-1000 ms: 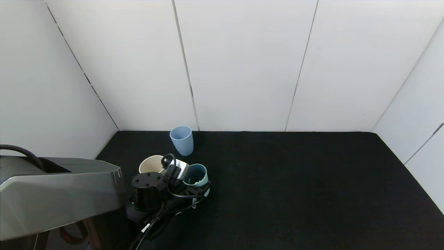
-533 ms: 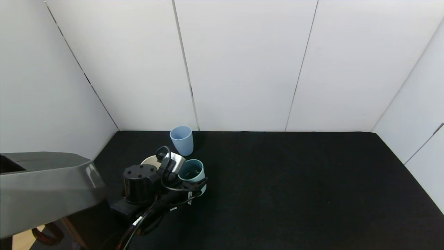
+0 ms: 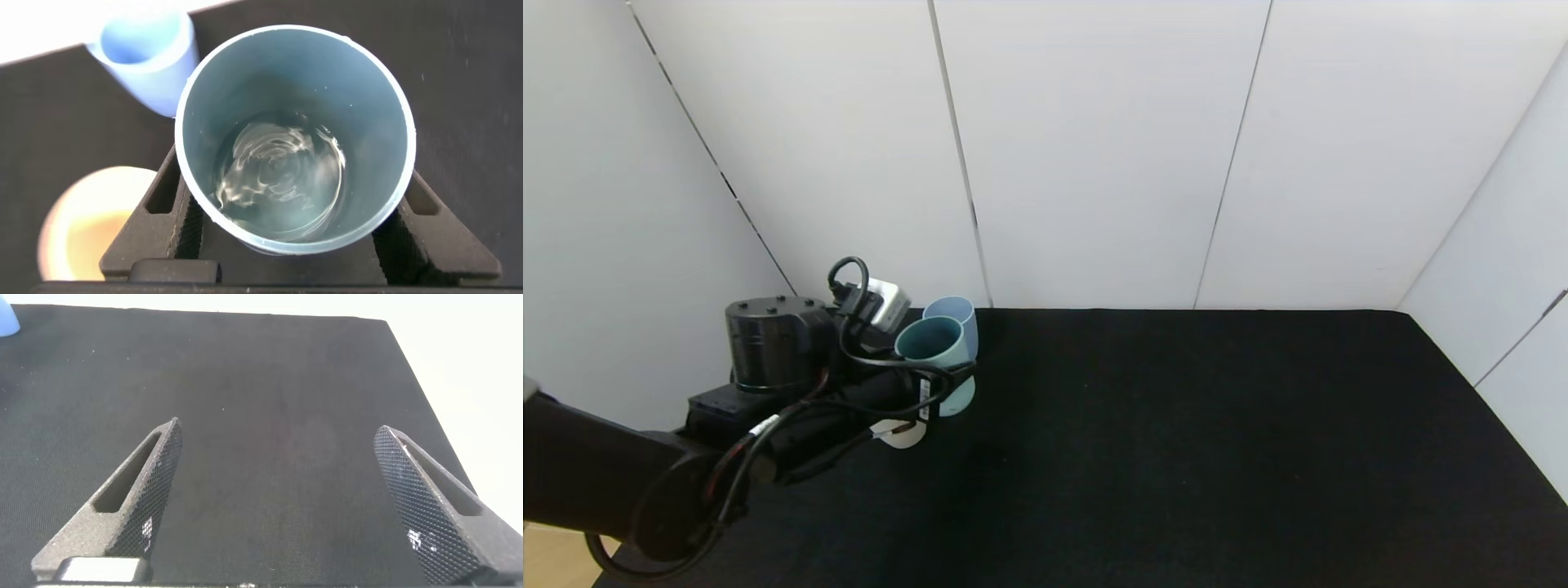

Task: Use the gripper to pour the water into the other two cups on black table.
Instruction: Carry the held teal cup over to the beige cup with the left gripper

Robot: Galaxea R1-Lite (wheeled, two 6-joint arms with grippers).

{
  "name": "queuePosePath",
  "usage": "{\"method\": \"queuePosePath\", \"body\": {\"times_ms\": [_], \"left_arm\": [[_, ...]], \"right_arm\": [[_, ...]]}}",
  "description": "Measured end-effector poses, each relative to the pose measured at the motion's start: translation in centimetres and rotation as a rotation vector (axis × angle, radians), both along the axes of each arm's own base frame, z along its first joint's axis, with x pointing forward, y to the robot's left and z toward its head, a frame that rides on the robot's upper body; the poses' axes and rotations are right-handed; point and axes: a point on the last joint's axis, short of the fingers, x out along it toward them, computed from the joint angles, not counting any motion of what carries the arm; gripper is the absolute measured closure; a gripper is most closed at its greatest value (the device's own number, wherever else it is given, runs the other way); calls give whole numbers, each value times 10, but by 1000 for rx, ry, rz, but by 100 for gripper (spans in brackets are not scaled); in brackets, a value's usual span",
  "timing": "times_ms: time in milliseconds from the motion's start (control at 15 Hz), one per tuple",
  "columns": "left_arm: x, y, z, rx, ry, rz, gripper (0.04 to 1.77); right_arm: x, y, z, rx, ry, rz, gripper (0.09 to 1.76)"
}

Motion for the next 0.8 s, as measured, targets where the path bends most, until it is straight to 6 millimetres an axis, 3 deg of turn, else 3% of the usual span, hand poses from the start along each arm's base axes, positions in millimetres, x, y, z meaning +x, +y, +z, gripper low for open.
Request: {"method": "queuePosePath", "body": {"times_ms": [400, 600, 800], "left_arm": [[-19, 36, 57, 24, -46, 48, 65], [-30, 64, 77, 42, -54, 72, 65], [-37, 90, 83, 126, -68, 98, 65]], "right_arm": [[0, 0, 0, 0, 0, 0, 14], [0, 0, 0, 0, 0, 0, 14], [0, 0, 0, 0, 0, 0, 14]]}}
